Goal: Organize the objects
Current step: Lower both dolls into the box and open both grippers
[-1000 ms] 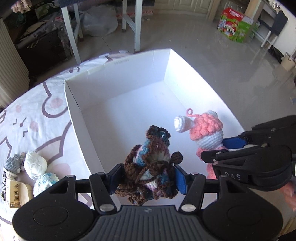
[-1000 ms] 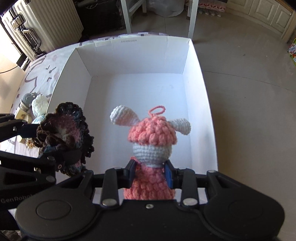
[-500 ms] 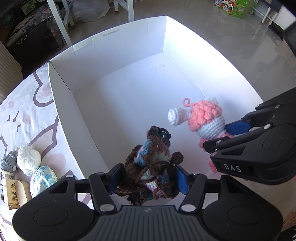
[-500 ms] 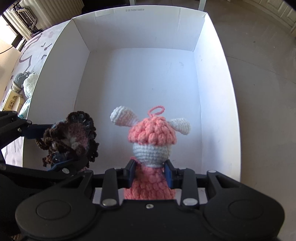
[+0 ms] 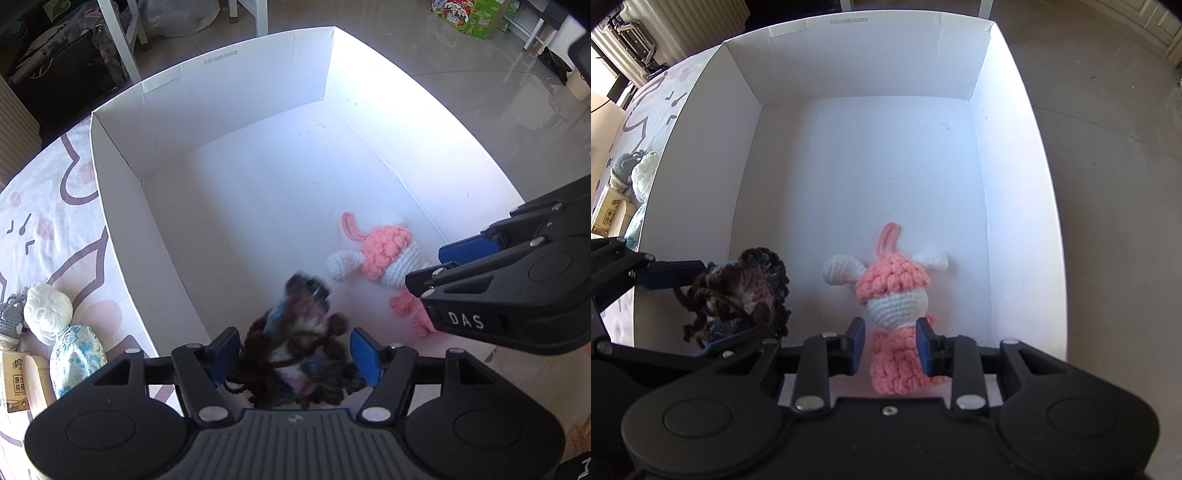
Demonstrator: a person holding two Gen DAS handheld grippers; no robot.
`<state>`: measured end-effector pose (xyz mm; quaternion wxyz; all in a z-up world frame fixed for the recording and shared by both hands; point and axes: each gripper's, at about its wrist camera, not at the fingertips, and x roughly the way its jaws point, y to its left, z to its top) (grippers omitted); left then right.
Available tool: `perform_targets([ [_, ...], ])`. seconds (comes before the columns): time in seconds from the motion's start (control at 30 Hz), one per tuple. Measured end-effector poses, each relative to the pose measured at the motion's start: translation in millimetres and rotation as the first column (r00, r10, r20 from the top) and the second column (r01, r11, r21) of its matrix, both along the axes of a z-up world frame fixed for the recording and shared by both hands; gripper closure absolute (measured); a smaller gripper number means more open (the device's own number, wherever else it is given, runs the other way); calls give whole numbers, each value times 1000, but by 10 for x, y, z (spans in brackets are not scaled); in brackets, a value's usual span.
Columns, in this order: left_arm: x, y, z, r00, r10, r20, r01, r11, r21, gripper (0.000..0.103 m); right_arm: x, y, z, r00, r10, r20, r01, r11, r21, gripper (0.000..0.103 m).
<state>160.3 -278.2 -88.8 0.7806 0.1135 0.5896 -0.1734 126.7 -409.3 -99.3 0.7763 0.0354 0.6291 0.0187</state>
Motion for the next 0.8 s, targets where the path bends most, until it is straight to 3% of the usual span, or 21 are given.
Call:
perform_targets([
  [0.07,1,-3,1,1000,3,-2,-3,1000,0,27,-14,-9,7,1000,-8,3,8,1000,-4,72],
  [0.47,18,19,15,999,23,-33,-23,1000,-10,15,-126,-172,63,1000,-29,12,29,1000,11,70],
  [0.67,32,51,79,998,30,-48,-31,999,-23,15,-75,-144,177,998,-42,43,41,999,24,64],
  [0.8,13,63,154,999,26,-38,-27,1000,-12,14,-116,-183,293,995,-64,76,62,998,31,51],
])
